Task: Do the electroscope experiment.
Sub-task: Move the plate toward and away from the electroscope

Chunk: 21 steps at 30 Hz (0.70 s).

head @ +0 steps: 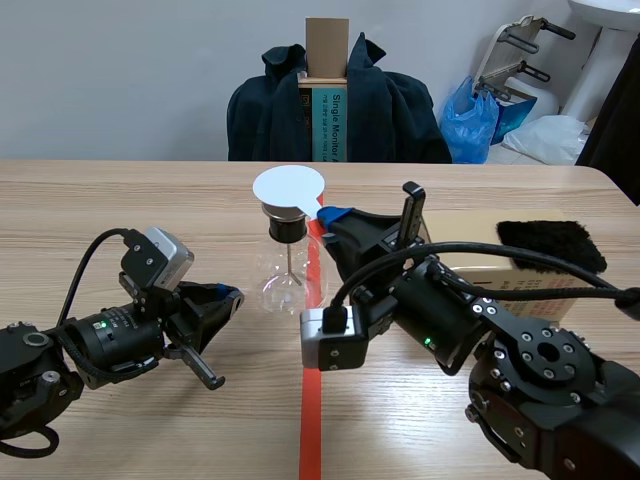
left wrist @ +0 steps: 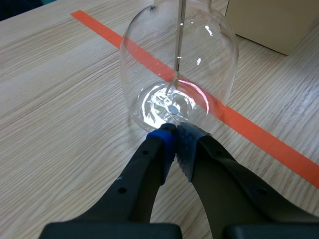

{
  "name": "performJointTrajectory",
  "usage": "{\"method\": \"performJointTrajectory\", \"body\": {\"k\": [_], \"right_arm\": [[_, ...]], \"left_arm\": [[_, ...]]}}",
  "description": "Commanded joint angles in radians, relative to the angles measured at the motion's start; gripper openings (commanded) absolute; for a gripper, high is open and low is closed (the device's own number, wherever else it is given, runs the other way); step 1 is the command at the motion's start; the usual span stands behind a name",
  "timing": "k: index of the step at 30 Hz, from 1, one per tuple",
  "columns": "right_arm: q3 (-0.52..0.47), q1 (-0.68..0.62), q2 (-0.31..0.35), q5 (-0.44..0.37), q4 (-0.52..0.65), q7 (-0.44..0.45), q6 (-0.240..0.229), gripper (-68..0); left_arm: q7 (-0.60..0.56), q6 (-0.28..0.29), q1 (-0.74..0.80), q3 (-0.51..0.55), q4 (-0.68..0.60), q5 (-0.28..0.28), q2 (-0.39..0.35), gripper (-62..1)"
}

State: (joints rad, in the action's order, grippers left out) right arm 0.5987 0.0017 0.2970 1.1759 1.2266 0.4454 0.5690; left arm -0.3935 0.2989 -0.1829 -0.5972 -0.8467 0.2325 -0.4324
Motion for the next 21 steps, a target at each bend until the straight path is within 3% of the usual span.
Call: {"method": "performJointTrajectory", "body": {"k": [1,10,21], "right_arm": [[-0.004,0.009,0.013,-0.004,0.016,-0.001,0.014,-66.8],[-0.004,0.009,0.013,-0.004,0.016,-0.054,0.014,-66.8],[-0.004,0.009,0.013,-0.004,0.016,-0.303,0.014,-66.8]], "left_arm": [[-0.01,-0.001,-0.014,0.002,-0.016,0.009,0.002,-57.7],[-0.01,-0.002,-0.013,0.002,-0.016,0.009,0.002,-57.7],[-0.01,-0.002,-0.013,0.002,-0.016,0.009,0.002,-57.7]]}}
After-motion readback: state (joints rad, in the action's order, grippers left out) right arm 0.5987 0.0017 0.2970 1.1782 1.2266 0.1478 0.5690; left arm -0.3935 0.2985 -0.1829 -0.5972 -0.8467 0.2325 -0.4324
